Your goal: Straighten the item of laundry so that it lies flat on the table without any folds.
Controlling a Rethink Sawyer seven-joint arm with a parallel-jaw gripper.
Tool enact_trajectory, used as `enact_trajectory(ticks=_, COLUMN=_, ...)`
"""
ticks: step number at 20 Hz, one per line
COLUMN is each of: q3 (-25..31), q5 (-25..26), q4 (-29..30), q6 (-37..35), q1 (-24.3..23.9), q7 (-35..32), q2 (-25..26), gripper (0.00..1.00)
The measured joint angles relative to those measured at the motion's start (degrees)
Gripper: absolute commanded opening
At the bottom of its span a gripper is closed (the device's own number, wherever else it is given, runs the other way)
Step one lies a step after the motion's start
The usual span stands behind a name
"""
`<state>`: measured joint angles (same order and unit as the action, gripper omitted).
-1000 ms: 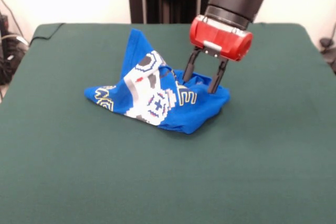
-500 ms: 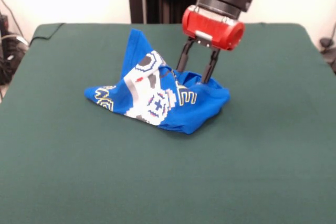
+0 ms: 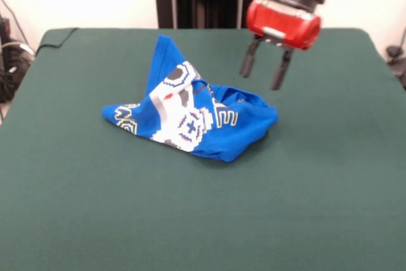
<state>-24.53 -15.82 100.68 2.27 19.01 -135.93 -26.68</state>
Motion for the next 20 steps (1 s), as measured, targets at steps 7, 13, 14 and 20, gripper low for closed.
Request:
enact_trajectory(ticks=7, q3=-0.12, q5=-4.98, q4=0.02, q6=0.0, q1=4.5, q7=0.0, q2=0.86, gripper=1.0)
enact_trajectory(ticks=13, q3=-0.13, q5=-6.48, q4=0.02, q6=0.0, q1=4.84, q7=0.0, q2=2.36, gripper=1.0)
enact_trajectory(ticks=14, q3=-0.12, q5=-6.5, q4=0.02, q6=0.0, q1=4.77, q7=0.0, q2=2.46, gripper=1.0)
enact_trajectory(ticks=20, q3=-0.15, q5=-6.51, q4=0.02, q6=0.0, q1=2.88, q7=0.0, q2=2.35, gripper=1.0)
